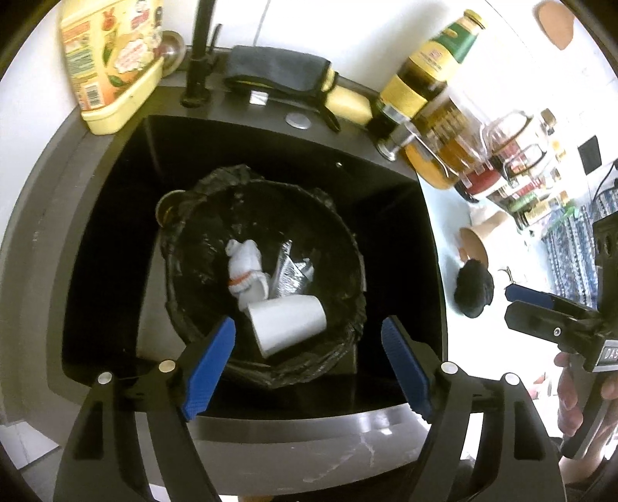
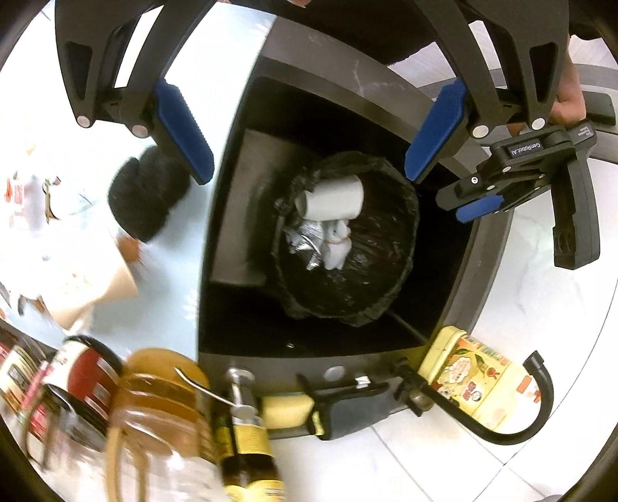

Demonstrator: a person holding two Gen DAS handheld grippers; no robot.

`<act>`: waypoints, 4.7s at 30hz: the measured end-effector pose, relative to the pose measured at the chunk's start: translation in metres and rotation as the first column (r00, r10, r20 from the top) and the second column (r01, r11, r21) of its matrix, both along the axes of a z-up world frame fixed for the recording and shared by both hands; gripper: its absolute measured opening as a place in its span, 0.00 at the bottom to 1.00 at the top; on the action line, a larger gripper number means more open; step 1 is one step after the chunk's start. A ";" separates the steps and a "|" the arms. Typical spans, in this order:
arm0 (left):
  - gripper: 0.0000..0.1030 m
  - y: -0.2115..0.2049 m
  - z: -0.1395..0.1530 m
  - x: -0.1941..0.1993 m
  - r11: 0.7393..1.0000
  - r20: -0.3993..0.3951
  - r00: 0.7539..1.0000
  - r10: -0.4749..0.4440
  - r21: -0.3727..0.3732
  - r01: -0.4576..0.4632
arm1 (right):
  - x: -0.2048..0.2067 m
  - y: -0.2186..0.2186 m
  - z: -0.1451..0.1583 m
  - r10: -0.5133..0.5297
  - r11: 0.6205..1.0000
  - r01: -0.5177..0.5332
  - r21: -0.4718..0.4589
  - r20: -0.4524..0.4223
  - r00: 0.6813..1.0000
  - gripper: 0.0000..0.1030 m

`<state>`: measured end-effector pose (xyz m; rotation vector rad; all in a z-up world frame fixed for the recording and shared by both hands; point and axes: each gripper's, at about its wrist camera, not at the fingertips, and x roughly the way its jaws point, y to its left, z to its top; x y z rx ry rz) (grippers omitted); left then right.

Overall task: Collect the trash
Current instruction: 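Lift both tools away from the bin back toward the table, then lower the right tool onto the clear plastic cup and close it, then close the left tool on the black sponge while the right tool holds the plastic cup, then carry the black sponge and plastic cup over the trash bin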

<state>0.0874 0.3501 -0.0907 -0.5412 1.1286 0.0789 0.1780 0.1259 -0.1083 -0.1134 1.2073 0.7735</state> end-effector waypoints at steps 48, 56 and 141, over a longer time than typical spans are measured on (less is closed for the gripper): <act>0.79 -0.173 0.005 0.001 0.987 -0.038 0.987 0.159 -0.017 -0.160 | 0.159 -0.172 -0.027 -0.087 0.991 0.069 -0.113 -0.165 0.982 0.88; 0.79 -0.171 0.000 -0.005 0.983 -0.037 0.983 0.178 -0.040 -0.180 | 0.158 -0.153 -0.040 -0.073 0.966 0.056 -0.254 -0.060 0.996 0.78; 0.57 -0.253 -0.049 0.164 0.932 -0.172 0.946 -0.273 0.197 0.305 | 0.075 -0.300 -0.037 -0.235 0.972 0.234 -0.023 -0.165 0.958 0.42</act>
